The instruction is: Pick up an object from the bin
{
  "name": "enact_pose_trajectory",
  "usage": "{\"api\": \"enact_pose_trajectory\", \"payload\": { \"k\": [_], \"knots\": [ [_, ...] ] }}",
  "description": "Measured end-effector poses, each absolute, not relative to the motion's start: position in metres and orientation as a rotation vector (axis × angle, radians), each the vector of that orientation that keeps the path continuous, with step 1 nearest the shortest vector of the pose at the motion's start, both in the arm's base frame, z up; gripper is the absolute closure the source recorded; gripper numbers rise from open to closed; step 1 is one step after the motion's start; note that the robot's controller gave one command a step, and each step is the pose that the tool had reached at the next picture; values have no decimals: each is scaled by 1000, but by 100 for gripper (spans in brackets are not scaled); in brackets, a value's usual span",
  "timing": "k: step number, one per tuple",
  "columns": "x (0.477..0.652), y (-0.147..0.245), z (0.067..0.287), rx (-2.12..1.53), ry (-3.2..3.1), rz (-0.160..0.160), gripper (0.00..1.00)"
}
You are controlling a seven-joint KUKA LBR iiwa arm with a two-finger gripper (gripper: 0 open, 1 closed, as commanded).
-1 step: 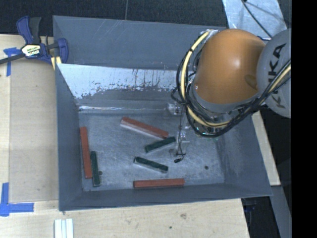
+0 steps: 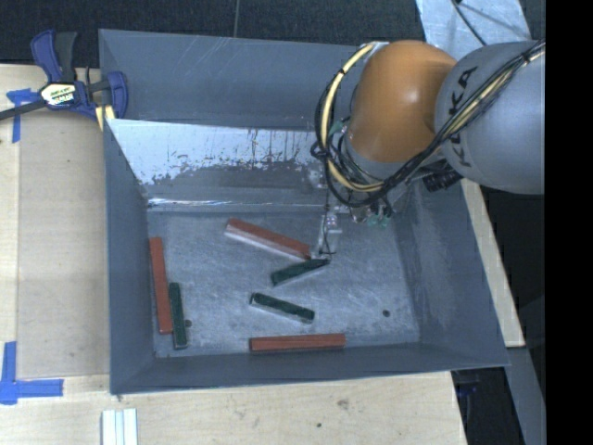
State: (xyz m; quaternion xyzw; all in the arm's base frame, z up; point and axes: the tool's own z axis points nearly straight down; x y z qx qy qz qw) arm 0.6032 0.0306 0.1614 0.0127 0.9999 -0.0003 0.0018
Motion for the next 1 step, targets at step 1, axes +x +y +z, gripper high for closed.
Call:
{"api": "enact_pose_trajectory", "payload": {
  "k": [1],
  "knots": [
    [594, 0, 68, -664, 3073, 1, 0]
  ]
}}
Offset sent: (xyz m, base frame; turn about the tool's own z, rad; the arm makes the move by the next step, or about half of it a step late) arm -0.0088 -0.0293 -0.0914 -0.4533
